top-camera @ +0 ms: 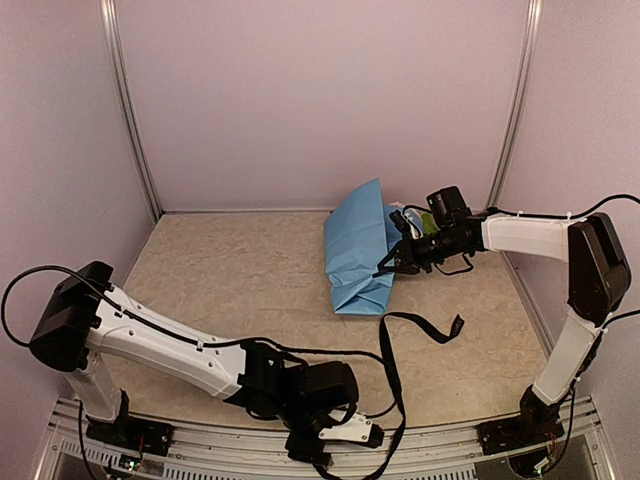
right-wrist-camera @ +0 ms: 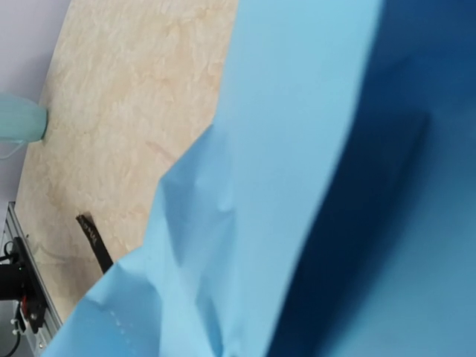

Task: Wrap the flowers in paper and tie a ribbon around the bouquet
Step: Move the ribbon to the center of the board.

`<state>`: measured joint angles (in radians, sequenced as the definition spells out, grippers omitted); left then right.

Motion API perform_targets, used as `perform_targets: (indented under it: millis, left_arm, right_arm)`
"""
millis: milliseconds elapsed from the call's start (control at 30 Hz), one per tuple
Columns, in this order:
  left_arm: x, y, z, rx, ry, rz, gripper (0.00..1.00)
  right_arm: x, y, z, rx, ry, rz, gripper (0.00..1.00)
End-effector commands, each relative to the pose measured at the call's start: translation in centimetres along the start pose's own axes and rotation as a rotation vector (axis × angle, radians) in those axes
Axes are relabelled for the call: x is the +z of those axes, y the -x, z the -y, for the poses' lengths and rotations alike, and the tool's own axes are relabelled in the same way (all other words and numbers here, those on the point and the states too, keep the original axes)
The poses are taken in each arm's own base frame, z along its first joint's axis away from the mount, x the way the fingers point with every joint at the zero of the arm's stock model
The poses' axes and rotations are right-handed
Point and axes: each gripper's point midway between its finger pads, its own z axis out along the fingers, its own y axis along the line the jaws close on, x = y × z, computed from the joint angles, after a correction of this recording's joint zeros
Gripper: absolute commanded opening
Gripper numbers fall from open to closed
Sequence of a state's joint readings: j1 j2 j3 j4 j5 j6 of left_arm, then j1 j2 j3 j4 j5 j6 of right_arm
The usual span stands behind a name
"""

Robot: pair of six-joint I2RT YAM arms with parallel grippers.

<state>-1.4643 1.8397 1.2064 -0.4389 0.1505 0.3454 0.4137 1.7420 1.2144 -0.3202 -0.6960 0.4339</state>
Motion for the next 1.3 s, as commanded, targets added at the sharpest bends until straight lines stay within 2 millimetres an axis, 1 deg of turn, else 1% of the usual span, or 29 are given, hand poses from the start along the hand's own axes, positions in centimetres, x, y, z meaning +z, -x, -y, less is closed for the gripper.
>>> perform_targets:
  millis: [0,67,133,267,333,367,433,500,567,633,667,733,767,833,933,1000,1033,1100,1167,1267]
  left_arm:
    - [-0.4,-3.7,0.9,-0.043,-0.093,-0.001,0.74]
    - [-0.8,-3.2,0.5,-0.046,-0.108,0.069,0.74]
    - [-0.8,-3.0,0.7,-0.046,-0.133,0.098,0.73]
    - [0.1,-3.6,2.2,-0.064,-0.183,0.074,0.70]
    - [0.1,-4.0,2.6,-0.073,-0.169,0.052,0.69]
    - [-0.2,-3.9,2.5,-0.072,-0.140,0.049,0.69]
    - [-1.5,-3.0,1.6,-0.076,-0.075,0.079,0.68]
    - [-3.5,-2.2,0.3,-0.080,-0.003,0.136,0.67]
    - [-5.0,-2.4,-1.1,-0.092,0.065,0.162,0.66]
    - [-5.7,-3.4,-1.8,-0.130,0.075,0.149,0.65]
    - [-5.5,-4.0,-2.1,-0.155,0.064,0.129,0.64]
    - [-4.8,-5.5,-2.5,-0.209,0.042,0.059,0.57]
    - [-4.4,-6.2,-2.5,-0.233,0.019,0.030,0.55]
    - [-3.7,-7.3,-2.4,-0.267,-0.021,-0.010,0.54]
    - [-3.1,-8.4,-1.0,-0.254,-0.078,-0.023,0.55]
    - [-3.4,-8.8,-0.4,-0.228,-0.087,-0.007,0.58]
    - [-3.6,-8.9,-0.4,-0.220,-0.080,0.003,0.59]
    - [-4.2,-8.9,-1.1,-0.218,-0.049,0.035,0.61]
    - [-4.5,-9.1,-2.3,-0.233,-0.008,0.063,0.62]
    - [-3.6,-9.1,-3.3,-0.240,0.012,0.056,0.62]
  right_arm:
    - [-1.2,0.8,-0.9,-0.047,0.024,0.038,0.00]
    - [-1.1,0.7,-0.8,-0.045,0.024,0.036,0.00]
    - [-1.2,0.7,-0.8,-0.047,0.022,0.039,0.00]
    - [-1.2,0.7,-0.9,-0.049,0.025,0.038,0.00]
    - [-1.1,0.6,-0.8,-0.046,0.027,0.034,0.00]
    - [-1.0,0.5,-0.8,-0.047,0.029,0.031,0.00]
    - [-0.8,0.4,-0.7,-0.044,0.034,0.026,0.00]
    - [-0.8,0.4,-0.6,-0.043,0.035,0.023,0.00]
    - [-0.7,0.2,-0.5,-0.042,0.032,0.022,0.00]
    - [-0.8,0.3,-0.5,-0.044,0.029,0.024,0.00]
    - [-0.9,0.3,-0.5,-0.046,0.027,0.025,0.00]
    - [-0.8,0.2,-0.4,-0.046,0.025,0.023,0.00]
    - [-0.8,0.1,-0.4,-0.046,0.024,0.021,0.00]
    - [-0.7,0.1,-0.3,-0.043,0.025,0.020,0.00]
    - [-0.7,0.2,-0.3,-0.044,0.025,0.024,0.00]
    - [-0.7,0.2,-0.2,-0.042,0.023,0.022,0.00]
    - [-0.7,0.2,-0.1,-0.041,0.022,0.021,0.00]
    - [-0.6,0.1,-0.1,-0.041,0.025,0.017,0.00]
    - [-0.6,0.1,-0.1,-0.041,0.027,0.018,0.00]
    - [-0.7,0.1,0.0,-0.040,0.026,0.020,0.00]
